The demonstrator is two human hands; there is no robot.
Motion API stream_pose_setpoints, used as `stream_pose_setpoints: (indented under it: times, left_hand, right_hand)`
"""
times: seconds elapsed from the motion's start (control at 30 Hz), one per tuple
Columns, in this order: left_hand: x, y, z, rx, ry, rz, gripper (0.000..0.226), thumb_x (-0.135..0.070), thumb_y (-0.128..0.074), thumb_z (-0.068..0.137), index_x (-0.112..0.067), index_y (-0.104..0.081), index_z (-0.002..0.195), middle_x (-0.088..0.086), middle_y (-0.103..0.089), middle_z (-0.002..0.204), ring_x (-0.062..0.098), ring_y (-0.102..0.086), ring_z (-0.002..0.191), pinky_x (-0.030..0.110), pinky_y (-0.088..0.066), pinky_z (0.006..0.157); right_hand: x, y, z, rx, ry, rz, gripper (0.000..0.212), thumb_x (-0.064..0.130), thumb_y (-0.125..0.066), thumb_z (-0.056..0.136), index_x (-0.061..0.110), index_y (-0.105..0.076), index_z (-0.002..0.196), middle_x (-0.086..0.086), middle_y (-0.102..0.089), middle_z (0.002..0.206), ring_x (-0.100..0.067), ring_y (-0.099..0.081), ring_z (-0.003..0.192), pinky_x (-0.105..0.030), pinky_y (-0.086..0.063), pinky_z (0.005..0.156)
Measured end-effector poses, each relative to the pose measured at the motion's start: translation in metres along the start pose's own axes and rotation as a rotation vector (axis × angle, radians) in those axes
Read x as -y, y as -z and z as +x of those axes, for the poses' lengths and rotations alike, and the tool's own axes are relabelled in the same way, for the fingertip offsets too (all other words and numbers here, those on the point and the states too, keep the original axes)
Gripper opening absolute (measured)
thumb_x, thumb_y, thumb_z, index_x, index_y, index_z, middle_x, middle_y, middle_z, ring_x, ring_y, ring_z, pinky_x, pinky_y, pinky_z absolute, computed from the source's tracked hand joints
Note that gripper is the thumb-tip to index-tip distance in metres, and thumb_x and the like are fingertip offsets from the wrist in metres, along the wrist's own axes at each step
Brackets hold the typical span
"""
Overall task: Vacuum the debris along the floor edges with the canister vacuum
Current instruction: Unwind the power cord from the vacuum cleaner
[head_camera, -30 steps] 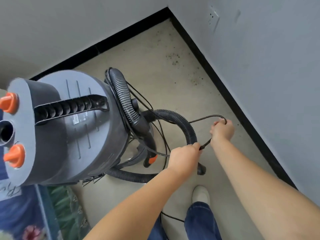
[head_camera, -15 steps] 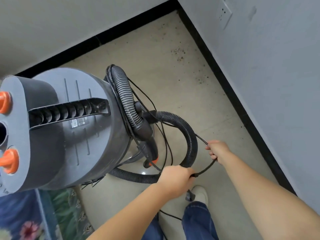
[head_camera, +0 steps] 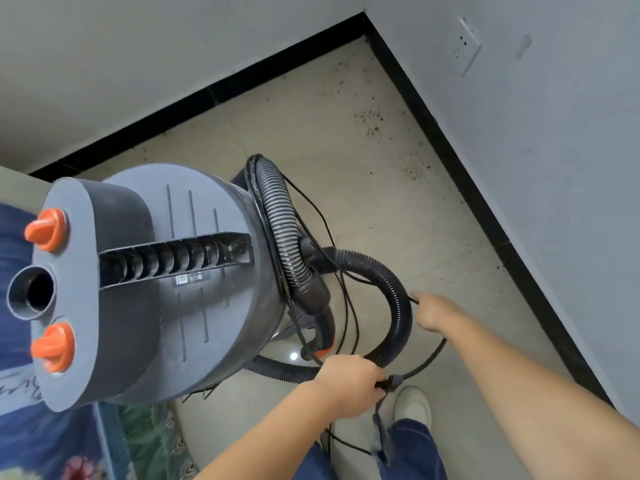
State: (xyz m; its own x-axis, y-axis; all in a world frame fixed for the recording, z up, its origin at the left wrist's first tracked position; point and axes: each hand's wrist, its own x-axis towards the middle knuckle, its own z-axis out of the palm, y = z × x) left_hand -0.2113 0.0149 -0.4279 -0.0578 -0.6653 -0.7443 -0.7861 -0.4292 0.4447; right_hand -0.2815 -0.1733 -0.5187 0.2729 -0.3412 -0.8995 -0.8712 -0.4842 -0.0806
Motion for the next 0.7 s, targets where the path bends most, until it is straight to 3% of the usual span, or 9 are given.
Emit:
stream_pose_setpoints:
  times: [0.13,0.2,0.37,0.4,0.47,0.53,0.57,0.63,0.7]
  left_hand:
    - [0.011,-0.015,-0.014,0.108,0.049,0.199,0.022,-0.017,-0.048,0.097,-0.006,-0.06,0.112,0.009,-0.057,0.089,0.029,-0.059,0.083,0.038,-0.051,0.071]
    - [0.011,-0.017,-0.024,0.166,0.049,0.284,0.019,-0.01,-0.052,0.094,-0.002,-0.058,0.109,0.01,-0.052,0.086,0.028,-0.054,0.079,0.035,-0.044,0.062]
    - [0.012,-0.021,-0.041,0.111,0.034,0.356,0.02,-0.002,-0.048,0.095,0.0,-0.057,0.113,0.012,-0.054,0.087,0.03,-0.058,0.082,0.038,-0.046,0.071]
    - [0.013,-0.022,-0.044,0.099,0.032,0.371,0.021,-0.002,-0.048,0.095,0.0,-0.057,0.113,0.013,-0.057,0.09,0.031,-0.06,0.086,0.038,-0.044,0.071]
    - [0.014,-0.023,-0.048,0.087,0.036,0.401,0.024,-0.001,-0.048,0.094,-0.001,-0.054,0.118,0.014,-0.063,0.102,0.033,-0.061,0.096,0.036,-0.039,0.072]
    - [0.018,-0.026,-0.053,0.082,0.056,0.439,0.031,-0.002,-0.049,0.094,-0.002,-0.051,0.124,0.015,-0.063,0.113,0.033,-0.059,0.105,0.037,-0.036,0.086]
    - [0.02,-0.028,-0.055,0.073,0.066,0.446,0.032,-0.003,-0.05,0.093,-0.002,-0.051,0.126,0.015,-0.062,0.116,0.033,-0.057,0.108,0.038,-0.033,0.097]
    - [0.025,-0.033,-0.063,0.032,0.039,0.454,0.03,-0.004,-0.053,0.091,-0.002,-0.056,0.12,0.015,-0.064,0.113,0.033,-0.057,0.107,0.039,-0.029,0.106]
    - [0.028,-0.031,-0.073,0.01,0.022,0.48,0.022,-0.013,-0.068,0.078,-0.008,-0.067,0.1,0.009,-0.068,0.091,0.027,-0.063,0.086,0.033,-0.04,0.096]
  right_hand:
    - [0.015,-0.029,-0.003,-0.076,0.01,0.112,0.054,0.034,-0.055,0.089,0.021,-0.037,0.138,-0.016,-0.045,0.13,-0.033,-0.044,0.122,-0.039,-0.044,0.099]
    - [0.02,-0.037,-0.009,-0.13,0.001,0.195,0.056,0.032,-0.057,0.087,0.013,-0.039,0.136,-0.016,-0.045,0.131,-0.032,-0.042,0.124,-0.039,-0.041,0.1]
    - [0.048,-0.026,-0.044,-0.356,0.148,0.438,0.056,0.017,-0.06,0.09,0.006,-0.039,0.141,-0.013,-0.042,0.141,-0.028,-0.045,0.127,-0.032,-0.037,0.103]
    - [0.058,-0.025,-0.054,-0.339,0.242,0.457,0.057,0.017,-0.06,0.091,0.009,-0.037,0.143,-0.009,-0.039,0.145,-0.025,-0.043,0.131,-0.029,-0.034,0.105]
    - [0.083,-0.028,-0.075,-0.103,0.439,0.481,0.062,0.014,-0.061,0.089,0.014,-0.034,0.145,-0.004,-0.038,0.145,-0.02,-0.038,0.135,-0.025,-0.029,0.106]
    - [0.105,-0.039,-0.089,0.172,0.489,0.521,0.068,0.015,-0.063,0.087,0.018,-0.029,0.145,-0.002,-0.044,0.137,-0.019,-0.042,0.131,-0.029,-0.033,0.106]
    - [0.114,-0.044,-0.093,0.222,0.461,0.595,0.066,0.018,-0.064,0.088,0.02,-0.029,0.143,0.001,-0.047,0.13,-0.018,-0.045,0.126,-0.032,-0.037,0.104]
    - [0.125,-0.05,-0.1,0.121,0.404,0.791,0.05,0.024,-0.066,0.088,0.023,-0.041,0.131,0.007,-0.055,0.114,-0.017,-0.052,0.116,-0.03,-0.045,0.094]
    - [0.131,-0.052,-0.109,-0.102,0.395,0.893,0.033,0.02,-0.068,0.085,0.022,-0.049,0.113,0.009,-0.061,0.093,-0.016,-0.061,0.097,-0.017,-0.047,0.072]
